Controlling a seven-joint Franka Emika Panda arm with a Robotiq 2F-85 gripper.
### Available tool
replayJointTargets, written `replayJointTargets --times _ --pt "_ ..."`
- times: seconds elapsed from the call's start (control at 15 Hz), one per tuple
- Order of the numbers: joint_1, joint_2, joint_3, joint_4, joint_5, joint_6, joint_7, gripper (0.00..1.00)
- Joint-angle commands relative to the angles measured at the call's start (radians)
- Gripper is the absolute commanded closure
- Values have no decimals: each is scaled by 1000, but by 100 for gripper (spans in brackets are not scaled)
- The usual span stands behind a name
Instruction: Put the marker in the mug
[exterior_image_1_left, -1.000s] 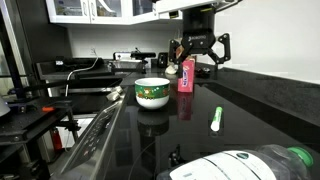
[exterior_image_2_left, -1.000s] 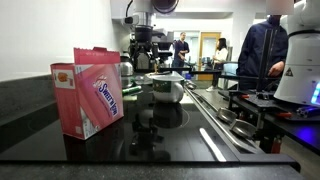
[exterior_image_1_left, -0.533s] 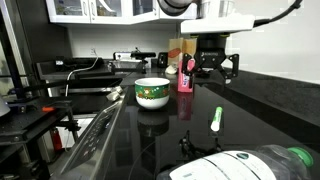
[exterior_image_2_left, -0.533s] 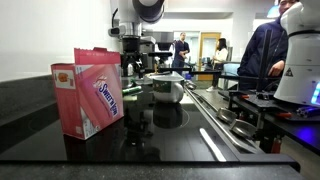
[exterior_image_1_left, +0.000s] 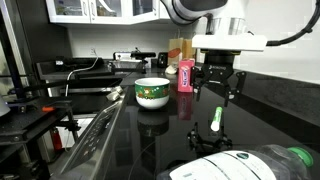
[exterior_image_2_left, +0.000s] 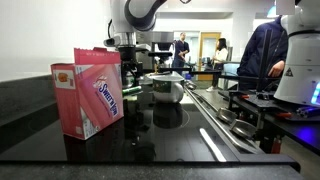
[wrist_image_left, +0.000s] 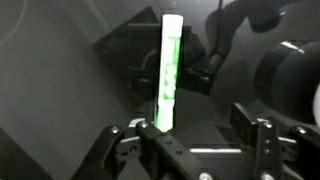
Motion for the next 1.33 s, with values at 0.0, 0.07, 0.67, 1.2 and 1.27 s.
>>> replayJointTargets --times 0.0,0.07,0.67,1.2,1.27 --pt "-6 43 9 90 -16 -72 -9 20" --pt "-8 52 10 106 -13 -85 -10 24" --pt "-16 115 13 190 -4 -136 -8 66" --pt "-20 135 15 218 -2 -151 -15 99" --pt "-20 135 16 221 -3 -151 -16 100"
